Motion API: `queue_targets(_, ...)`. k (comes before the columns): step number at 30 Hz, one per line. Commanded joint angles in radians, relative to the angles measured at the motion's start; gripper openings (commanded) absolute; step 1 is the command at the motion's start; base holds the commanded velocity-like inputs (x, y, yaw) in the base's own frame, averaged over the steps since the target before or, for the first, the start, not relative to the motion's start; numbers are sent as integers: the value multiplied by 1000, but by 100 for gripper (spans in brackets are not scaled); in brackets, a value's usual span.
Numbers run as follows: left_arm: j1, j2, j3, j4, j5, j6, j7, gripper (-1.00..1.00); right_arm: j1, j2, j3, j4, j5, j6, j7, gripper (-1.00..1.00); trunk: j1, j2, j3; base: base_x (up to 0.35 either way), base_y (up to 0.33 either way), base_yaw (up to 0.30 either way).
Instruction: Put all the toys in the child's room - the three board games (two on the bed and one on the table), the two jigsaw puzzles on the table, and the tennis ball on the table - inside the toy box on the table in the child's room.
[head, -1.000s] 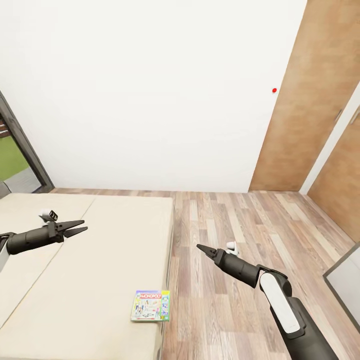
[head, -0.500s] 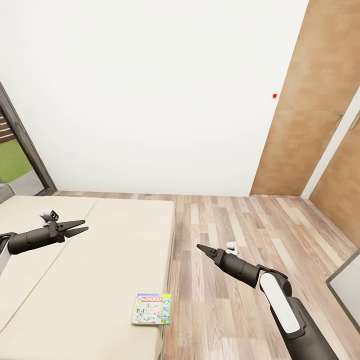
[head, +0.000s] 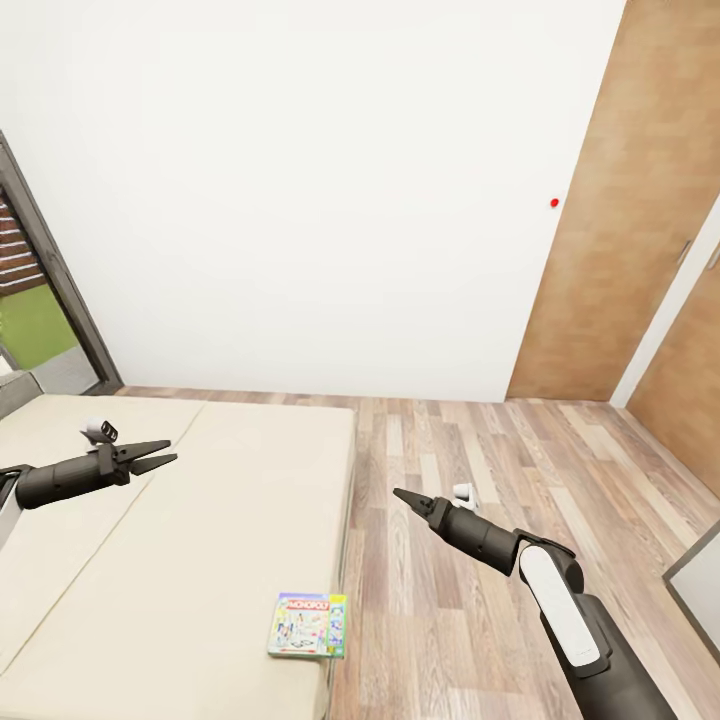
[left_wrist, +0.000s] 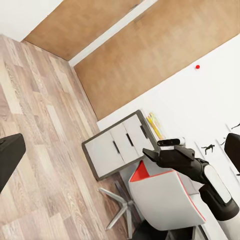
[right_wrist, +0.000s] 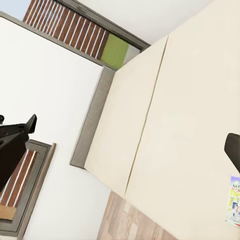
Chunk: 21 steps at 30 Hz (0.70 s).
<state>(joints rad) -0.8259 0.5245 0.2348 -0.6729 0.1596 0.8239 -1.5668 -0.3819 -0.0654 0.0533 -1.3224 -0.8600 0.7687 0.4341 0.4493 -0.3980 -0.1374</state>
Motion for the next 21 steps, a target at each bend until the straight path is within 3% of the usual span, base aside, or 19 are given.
queue_targets(1,-1,0,0,0,-1,11,-4,100,-1,-1,0,0,-1,3,1,100,1,-2,0,0,0,67)
queue_targets(21,-1,0,0,0,-1,11,-4,100,0,-1,0,0,-1,4,2,100,1,-2,33,0,0,68)
